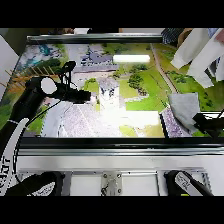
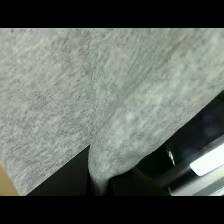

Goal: Fold the clothes and pants, and hang the long-sleeved shirts on hangers.

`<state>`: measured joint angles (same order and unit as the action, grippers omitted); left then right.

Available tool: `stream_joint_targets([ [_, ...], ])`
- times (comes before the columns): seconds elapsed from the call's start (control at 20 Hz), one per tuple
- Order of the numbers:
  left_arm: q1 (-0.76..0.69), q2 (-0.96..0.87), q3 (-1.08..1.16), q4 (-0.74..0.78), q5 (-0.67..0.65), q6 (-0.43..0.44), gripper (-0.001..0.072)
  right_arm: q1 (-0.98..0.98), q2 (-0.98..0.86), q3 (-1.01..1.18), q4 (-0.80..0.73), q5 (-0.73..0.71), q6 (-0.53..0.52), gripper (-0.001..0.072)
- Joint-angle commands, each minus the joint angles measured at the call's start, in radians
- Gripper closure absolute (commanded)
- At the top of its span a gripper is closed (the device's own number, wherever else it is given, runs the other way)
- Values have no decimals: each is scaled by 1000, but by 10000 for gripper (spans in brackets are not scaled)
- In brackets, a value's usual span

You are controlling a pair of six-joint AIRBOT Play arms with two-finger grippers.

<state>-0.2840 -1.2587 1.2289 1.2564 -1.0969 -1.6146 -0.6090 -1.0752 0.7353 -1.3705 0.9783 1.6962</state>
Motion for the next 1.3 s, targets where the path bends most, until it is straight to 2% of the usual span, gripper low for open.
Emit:
stream_joint_targets([
  [0.0, -1, 1, 0, 0, -3, 1, 692, 36, 48, -80, -3, 27, 29, 666],
  [0.05, -1, 1, 0, 0, -3, 1, 692, 38, 48, -80, -3, 37, 29, 480],
  [0.1, -1, 1, 0, 0, -3, 2, 692, 38, 50, -78, -3, 56, 29, 246],
  [0.15, -1, 1, 0, 0, -3, 2, 692, 37, 56, -73, -10, 78, 28, 189],
  [0.4, -1, 1, 0, 0, -4, 2, 692, 38, 232, 84, -115, 226, -97, 200],
  [0.5, -1, 1, 0, 0, -3, 1, 691, 56, 356, 99, 18, 199, -104, 200],
  [0.7, -1, 1, 0, 0, 0, 1, 691, 237, 465, 73, 412, 167, -265, 200],
  [0.8, -1, 1, 0, -1, 1, -2, 692, 377, 457, 61, 466, 163, -291, 200],
  [1.0, -1, 1, 0, 0, 2, -2, 691, 594, 409, 56, 463, 155, -337, 204],
  [1.05, -1, 0, 0, 0, 2, -2, 691, 626, 396, 56, 463, 155, -339, 210],
  [1.1, -1, 1, 0, 0, 2, -2, 691, 647, 386, 56, 463, 155, -339, 376],
  [1.15, -1, 1, 0, 0, 2, -2, 691, 660, 381, 56, 464, 155, -339, 632],
  [1.2, -1, 0, 0, 0, 2, -2, 692, 666, 378, 56, 467, 155, -339, 693],
  [1.25, -1, 0, 0, 0, 2, -2, 692, 665, 377, 56, 467, 155, -339, 692],
])
